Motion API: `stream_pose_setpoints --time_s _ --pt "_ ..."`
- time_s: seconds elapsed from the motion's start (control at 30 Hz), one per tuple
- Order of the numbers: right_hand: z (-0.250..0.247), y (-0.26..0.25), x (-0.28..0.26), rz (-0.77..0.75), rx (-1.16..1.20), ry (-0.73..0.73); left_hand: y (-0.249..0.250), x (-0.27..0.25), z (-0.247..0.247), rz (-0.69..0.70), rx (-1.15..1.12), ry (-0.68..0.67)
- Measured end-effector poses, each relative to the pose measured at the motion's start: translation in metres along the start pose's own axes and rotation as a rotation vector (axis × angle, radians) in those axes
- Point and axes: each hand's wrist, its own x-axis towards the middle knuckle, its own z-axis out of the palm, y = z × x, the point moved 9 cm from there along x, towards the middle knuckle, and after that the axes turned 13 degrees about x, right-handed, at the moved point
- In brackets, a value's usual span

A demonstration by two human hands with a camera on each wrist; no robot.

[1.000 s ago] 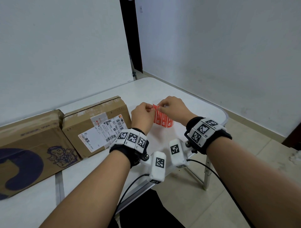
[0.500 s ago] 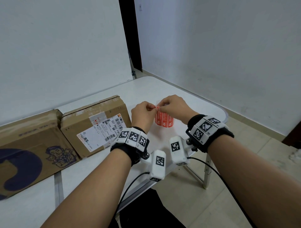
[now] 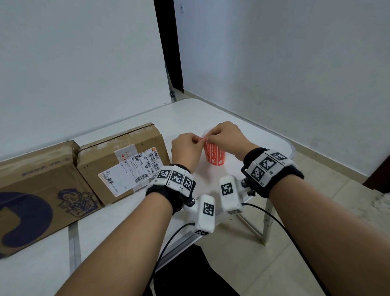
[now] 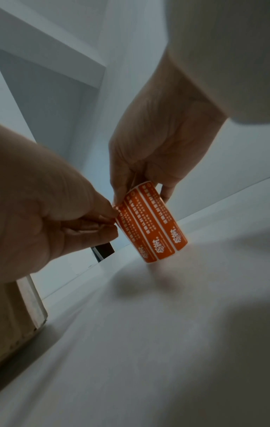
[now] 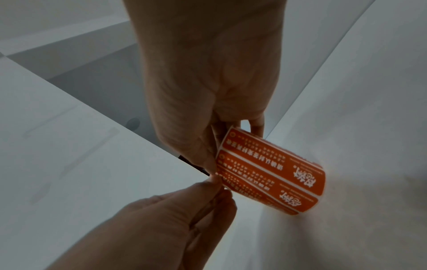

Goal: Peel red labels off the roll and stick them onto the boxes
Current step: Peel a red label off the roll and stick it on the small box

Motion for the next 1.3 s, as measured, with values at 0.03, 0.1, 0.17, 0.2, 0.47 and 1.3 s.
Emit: stream_pose_setpoints --time_s 0.03,0.1,0.17,0.2,0.47,1.3 --pt "0.000 0.000 0.000 -0.001 0.000 0.000 0.001 0.000 0.000 0.007 0.014 -0.001" --pt "-0.001 0.001 0.000 0.004 0.015 0.001 0.003 0.001 0.000 0.021 0.042 -0.002" --pt "0.000 0.002 0.000 0.011 0.032 -0.009 0.005 0.001 0.000 0.029 0.069 -0.005" --pt "0.001 0.002 0.000 0.012 0.045 -0.021 0.005 0.001 0.000 0.032 0.077 -0.004" --pt "-0.007 0.008 0.001 0.009 0.078 0.027 0.009 -0.005 -0.001 0.082 -0.088 -0.015" --pt "-0.010 0.000 0.002 -0.069 -0.108 0.053 -0.021 -0.002 0.008 -0.132 -0.488 -0.122"
